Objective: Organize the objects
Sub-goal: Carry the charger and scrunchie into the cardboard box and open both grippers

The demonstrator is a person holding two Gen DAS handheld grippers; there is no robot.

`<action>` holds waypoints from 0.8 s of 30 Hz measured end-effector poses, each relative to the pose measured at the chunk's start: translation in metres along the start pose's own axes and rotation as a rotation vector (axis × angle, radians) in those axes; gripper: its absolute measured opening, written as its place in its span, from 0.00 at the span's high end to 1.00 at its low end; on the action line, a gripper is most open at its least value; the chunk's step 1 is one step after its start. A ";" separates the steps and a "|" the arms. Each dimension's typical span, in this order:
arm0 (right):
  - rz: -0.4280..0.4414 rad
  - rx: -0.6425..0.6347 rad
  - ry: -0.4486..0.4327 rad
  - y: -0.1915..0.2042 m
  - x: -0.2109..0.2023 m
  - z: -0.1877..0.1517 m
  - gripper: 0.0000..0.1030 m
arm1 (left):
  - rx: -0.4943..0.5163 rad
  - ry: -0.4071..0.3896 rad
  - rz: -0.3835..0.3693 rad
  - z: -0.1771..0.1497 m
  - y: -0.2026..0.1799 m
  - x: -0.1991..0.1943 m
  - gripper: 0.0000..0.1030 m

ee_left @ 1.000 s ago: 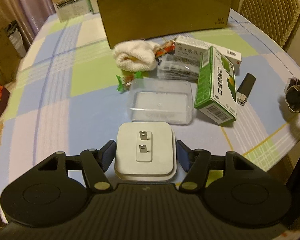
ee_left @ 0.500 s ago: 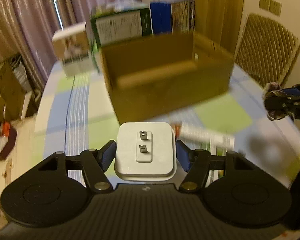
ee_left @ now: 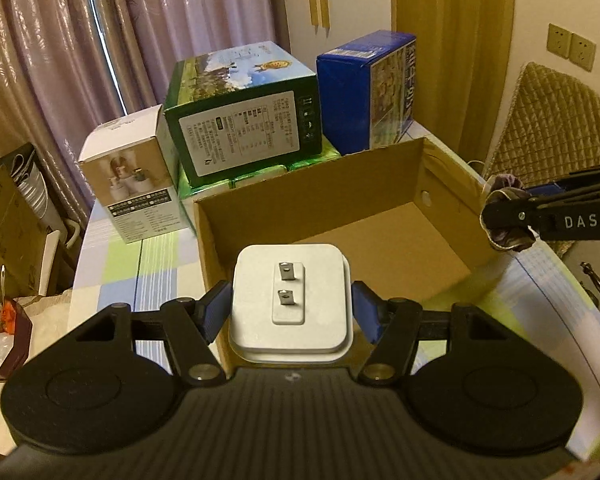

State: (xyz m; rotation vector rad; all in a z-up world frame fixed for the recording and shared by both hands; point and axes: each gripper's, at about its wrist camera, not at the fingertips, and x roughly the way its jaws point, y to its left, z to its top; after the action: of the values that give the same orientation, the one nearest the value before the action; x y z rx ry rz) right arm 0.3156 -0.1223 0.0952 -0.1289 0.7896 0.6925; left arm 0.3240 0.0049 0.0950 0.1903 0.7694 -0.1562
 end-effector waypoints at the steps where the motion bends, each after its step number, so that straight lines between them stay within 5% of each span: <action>1: 0.000 0.006 0.010 -0.002 0.009 0.003 0.74 | -0.001 0.006 -0.002 0.003 0.001 0.008 0.41; 6: -0.004 0.035 0.034 -0.011 0.036 0.007 0.74 | -0.002 0.022 -0.012 0.005 0.004 0.042 0.41; 9: -0.003 0.045 0.048 -0.015 0.050 0.007 0.74 | -0.031 0.005 -0.005 0.005 0.007 0.061 0.21; 18: 0.002 0.058 0.068 -0.019 0.070 0.000 0.74 | -0.074 -0.022 -0.002 -0.001 0.019 0.060 0.21; 20: 0.038 0.071 0.043 -0.021 0.070 0.001 0.55 | -0.083 -0.027 0.002 -0.003 0.021 0.055 0.21; 21: 0.053 0.089 0.023 -0.022 0.068 0.001 0.27 | -0.085 -0.029 0.005 -0.004 0.022 0.052 0.21; 22: 0.054 0.105 0.002 -0.023 0.065 0.002 0.16 | -0.089 -0.032 0.008 -0.005 0.023 0.049 0.21; 24: 0.048 0.121 -0.036 -0.025 0.055 0.002 0.16 | -0.101 -0.040 0.011 -0.009 0.025 0.040 0.20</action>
State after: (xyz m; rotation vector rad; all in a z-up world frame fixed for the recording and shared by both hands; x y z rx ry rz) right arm 0.3598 -0.1120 0.0549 0.0120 0.8005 0.6887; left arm 0.3511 0.0289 0.0636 0.0953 0.7348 -0.1098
